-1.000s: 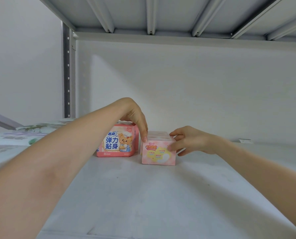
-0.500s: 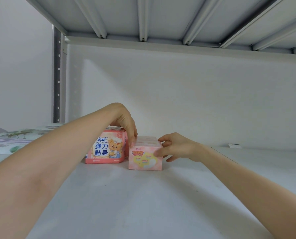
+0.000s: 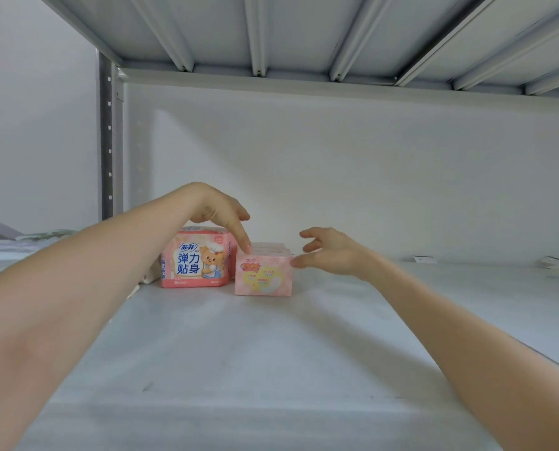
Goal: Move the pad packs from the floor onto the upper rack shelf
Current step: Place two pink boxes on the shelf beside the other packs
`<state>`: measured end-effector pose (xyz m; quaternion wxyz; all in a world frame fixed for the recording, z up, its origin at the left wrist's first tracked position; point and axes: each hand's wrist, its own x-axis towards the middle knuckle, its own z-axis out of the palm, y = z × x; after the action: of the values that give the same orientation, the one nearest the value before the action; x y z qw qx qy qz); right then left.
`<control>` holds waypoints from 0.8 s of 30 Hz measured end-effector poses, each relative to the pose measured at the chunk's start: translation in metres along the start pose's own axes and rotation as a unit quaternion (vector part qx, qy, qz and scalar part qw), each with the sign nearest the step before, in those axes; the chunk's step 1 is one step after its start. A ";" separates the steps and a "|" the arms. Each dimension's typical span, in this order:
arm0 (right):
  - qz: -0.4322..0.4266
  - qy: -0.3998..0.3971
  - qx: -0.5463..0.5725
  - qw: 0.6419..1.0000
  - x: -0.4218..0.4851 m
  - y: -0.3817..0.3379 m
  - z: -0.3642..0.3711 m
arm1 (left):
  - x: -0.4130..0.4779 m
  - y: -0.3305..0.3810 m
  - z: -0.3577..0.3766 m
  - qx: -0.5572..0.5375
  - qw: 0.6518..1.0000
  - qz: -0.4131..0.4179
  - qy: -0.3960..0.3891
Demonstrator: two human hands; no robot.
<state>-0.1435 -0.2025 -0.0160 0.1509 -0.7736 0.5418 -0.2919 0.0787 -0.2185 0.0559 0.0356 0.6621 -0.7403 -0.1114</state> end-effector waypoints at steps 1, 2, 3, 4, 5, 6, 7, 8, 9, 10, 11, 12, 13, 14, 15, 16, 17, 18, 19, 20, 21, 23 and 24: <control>-0.001 0.015 0.002 1.000 -0.007 0.000 -0.002 | -0.007 0.000 0.003 -0.009 1.000 0.013 0.022; -0.003 0.028 -0.001 1.000 -0.015 -0.001 -0.003 | -0.015 -0.001 0.007 -0.012 0.999 0.027 0.044; -0.006 0.040 -0.011 0.999 -0.022 -0.003 -0.003 | -0.023 -0.001 0.012 -0.010 0.997 0.041 0.065; -0.010 0.052 -0.024 0.998 -0.030 -0.004 -0.003 | -0.032 -0.001 0.018 -0.005 0.995 0.053 0.085; -0.015 0.067 -0.041 0.997 -0.039 -0.007 -0.003 | -0.041 -0.001 0.025 0.004 0.992 0.067 0.106; -0.018 0.083 -0.060 0.995 -0.047 -0.009 -0.002 | -0.050 -0.001 0.032 0.015 0.989 0.079 0.128; -0.020 0.097 -0.078 0.992 -0.057 -0.011 -0.001 | -0.059 -0.001 0.040 0.025 0.984 0.088 0.150; -0.020 0.109 -0.096 0.989 -0.068 -0.014 0.000 | -0.068 -0.001 0.047 0.037 0.980 0.093 0.169; -0.021 0.119 -0.111 0.986 -0.079 -0.017 0.001 | -0.078 -0.001 0.053 0.054 0.977 0.095 0.185; -0.020 0.127 -0.120 0.984 -0.092 -0.020 0.003 | -0.089 -0.001 0.060 0.073 0.974 0.093 0.195; -0.017 0.134 -0.123 0.983 -0.104 -0.023 0.006 | -0.100 -0.002 0.066 0.090 0.971 0.089 0.203; -0.013 0.140 -0.125 0.982 -0.117 -0.025 0.008 | -0.110 -0.004 0.072 0.104 0.968 0.090 0.211; -0.011 0.148 -0.129 0.980 -0.130 -0.028 0.011 | -0.121 -0.004 0.079 0.113 0.964 0.094 0.223; -0.010 0.156 -0.137 0.978 -0.143 -0.030 0.013 | -0.132 -0.005 0.086 0.119 0.959 0.099 0.238; -0.009 0.163 -0.147 0.976 -0.156 -0.032 0.015 | -0.142 -0.006 0.094 0.124 0.954 0.104 0.251; -0.007 0.168 -0.159 0.973 -0.168 -0.034 0.017 | -0.152 -0.006 0.102 0.126 0.951 0.109 0.261; -0.004 0.171 -0.169 0.971 -0.180 -0.036 0.018 | -0.161 -0.007 0.110 0.126 0.949 0.115 0.266; -0.001 0.173 -0.177 0.969 -0.192 -0.037 0.019 | -0.170 -0.007 0.119 0.124 0.948 0.121 0.268; 0.003 0.173 -0.181 0.968 -0.203 -0.038 0.020 | -0.178 -0.007 0.127 0.124 0.947 0.126 0.270; 0.007 0.173 -0.185 0.967 -0.214 -0.038 0.021 | -0.187 -0.006 0.134 0.129 0.944 0.131 0.273; 0.009 0.173 -0.191 0.966 -0.225 -0.038 0.023 | -0.195 -0.005 0.142 0.135 0.942 0.133 0.278; 0.007 0.177 -0.205 0.963 -0.246 -0.035 0.026 | -0.212 -0.002 0.156 0.143 0.938 0.130 0.287; 0.005 0.177 -0.211 0.961 -0.257 -0.033 0.028 | -0.222 0.001 0.163 0.146 0.938 0.125 0.288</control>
<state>-0.1641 0.0451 -0.0935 -0.1125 -0.7212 0.6129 -0.3025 0.0722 0.0201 -0.0817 0.1641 0.5655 -0.7834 0.1988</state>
